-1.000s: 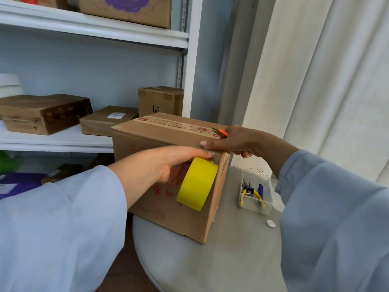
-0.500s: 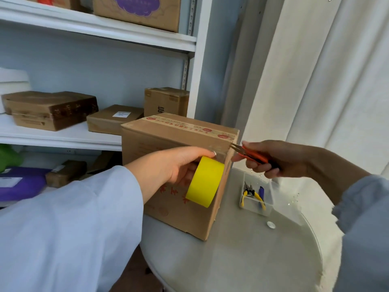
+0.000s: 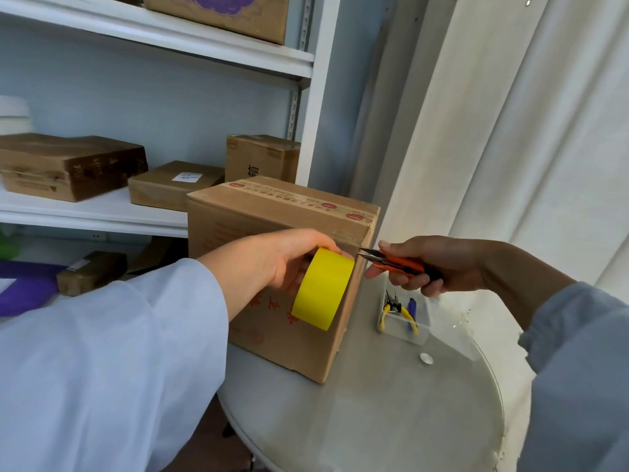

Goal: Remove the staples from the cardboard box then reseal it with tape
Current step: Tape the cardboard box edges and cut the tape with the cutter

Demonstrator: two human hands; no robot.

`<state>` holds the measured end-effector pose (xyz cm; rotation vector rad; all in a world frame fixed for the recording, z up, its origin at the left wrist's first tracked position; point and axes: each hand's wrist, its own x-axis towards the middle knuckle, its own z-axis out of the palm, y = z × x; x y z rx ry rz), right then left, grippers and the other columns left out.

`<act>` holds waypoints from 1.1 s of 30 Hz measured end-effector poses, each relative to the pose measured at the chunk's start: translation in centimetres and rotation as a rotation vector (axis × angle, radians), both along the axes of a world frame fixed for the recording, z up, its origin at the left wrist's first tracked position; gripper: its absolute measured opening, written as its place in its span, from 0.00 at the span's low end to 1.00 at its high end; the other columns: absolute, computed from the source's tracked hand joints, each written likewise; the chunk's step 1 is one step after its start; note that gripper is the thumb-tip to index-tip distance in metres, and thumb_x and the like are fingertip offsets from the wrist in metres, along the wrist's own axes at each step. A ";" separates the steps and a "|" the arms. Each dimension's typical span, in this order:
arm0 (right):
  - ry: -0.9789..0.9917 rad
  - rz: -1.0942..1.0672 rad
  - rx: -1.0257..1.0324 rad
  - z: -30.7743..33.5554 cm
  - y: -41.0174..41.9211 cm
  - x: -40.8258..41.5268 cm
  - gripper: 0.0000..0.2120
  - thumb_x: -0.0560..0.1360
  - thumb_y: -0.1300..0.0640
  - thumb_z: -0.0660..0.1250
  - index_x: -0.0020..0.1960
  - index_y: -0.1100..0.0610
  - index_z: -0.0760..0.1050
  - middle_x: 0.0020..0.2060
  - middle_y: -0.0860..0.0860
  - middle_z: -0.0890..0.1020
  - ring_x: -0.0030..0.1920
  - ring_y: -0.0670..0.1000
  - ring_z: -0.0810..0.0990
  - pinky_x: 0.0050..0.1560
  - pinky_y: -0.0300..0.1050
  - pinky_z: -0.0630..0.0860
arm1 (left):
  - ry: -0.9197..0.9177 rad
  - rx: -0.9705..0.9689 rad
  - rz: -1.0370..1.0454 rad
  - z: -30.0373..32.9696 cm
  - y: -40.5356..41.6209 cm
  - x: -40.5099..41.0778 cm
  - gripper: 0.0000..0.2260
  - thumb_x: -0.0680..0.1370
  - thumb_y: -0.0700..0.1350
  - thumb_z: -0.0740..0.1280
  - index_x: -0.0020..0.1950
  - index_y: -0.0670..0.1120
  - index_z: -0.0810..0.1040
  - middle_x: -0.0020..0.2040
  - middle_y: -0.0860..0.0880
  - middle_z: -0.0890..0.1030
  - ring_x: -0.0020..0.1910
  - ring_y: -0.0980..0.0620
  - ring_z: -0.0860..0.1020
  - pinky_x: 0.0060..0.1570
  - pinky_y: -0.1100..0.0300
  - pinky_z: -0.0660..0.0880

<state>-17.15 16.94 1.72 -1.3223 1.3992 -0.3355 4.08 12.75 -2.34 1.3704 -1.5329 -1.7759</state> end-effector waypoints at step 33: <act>0.261 -0.171 -0.522 -0.6 -1.6 4.6 0.09 0.72 0.50 0.72 0.47 0.54 0.77 0.35 0.54 0.70 0.28 0.47 0.65 0.23 0.37 0.61 | -0.023 0.017 0.046 1.1 0.7 0.3 0.10 0.77 0.49 0.66 0.46 0.43 0.81 0.33 0.46 0.80 0.33 0.48 0.77 0.35 0.59 0.74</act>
